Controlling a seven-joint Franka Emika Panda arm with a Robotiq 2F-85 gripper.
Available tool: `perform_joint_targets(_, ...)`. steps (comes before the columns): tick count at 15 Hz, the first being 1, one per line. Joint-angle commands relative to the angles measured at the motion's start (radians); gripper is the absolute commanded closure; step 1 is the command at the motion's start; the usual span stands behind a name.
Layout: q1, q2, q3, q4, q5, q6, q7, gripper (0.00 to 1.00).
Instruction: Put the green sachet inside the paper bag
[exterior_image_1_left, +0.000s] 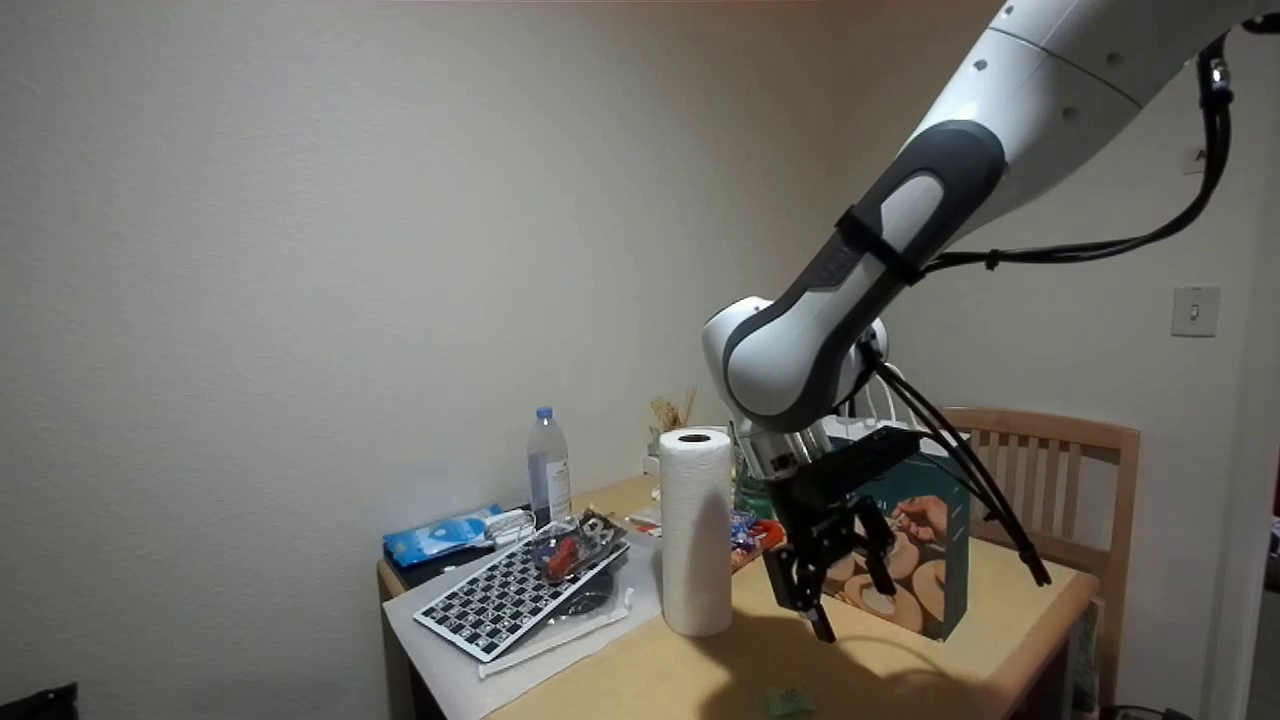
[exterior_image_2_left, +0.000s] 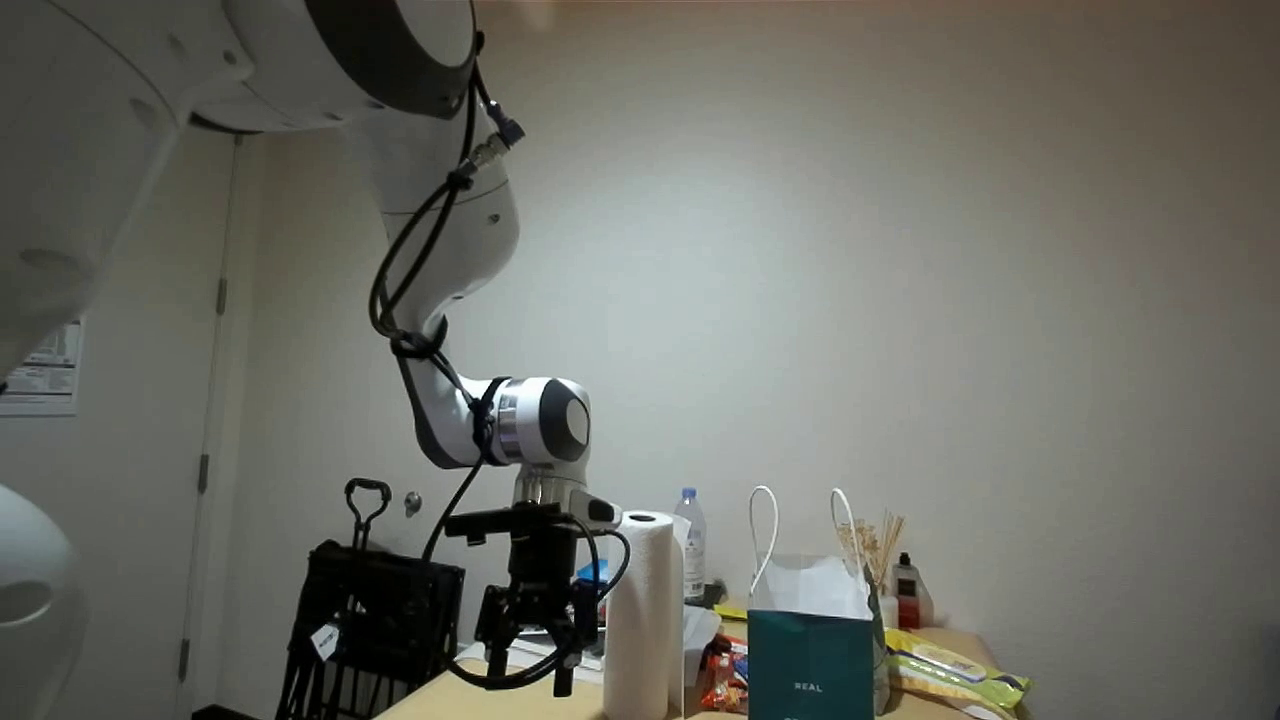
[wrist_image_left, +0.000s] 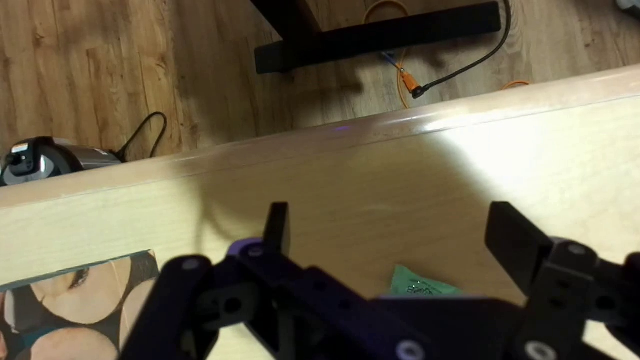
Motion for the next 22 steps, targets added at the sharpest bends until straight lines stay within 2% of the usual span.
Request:
perform_joint_targets(1,0.017,-0.001,-0.017,0.0,0.004,-0.002,-0.004,0.0)
perform_joint_targets(3,0.017,-0.009,-0.016,-0.001,0.004,-0.002,-0.003,0.0)
perform_joint_targets(9,0.04,0.149,-0.008,0.131,-0.048,-0.003,-0.151,0.0)
perform_joint_targets(11,0.061,0.166,-0.017,0.149,-0.073,-0.005,-0.132,0.0)
perform_joint_targets(12,0.076,0.15,-0.031,0.142,-0.078,-0.006,-0.062,0.0)
perform_joint_targets(13,0.063,0.161,-0.02,0.14,-0.043,0.0,-0.109,0.0)
perform_joint_targets(16,0.076,0.164,-0.028,0.149,-0.053,0.001,-0.087,0.0)
perform_joint_targets(19,0.077,0.265,-0.028,0.237,-0.117,-0.053,-0.207,0.0)
perform_joint_targets(22,0.075,0.357,-0.023,0.306,-0.159,-0.05,-0.324,0.0)
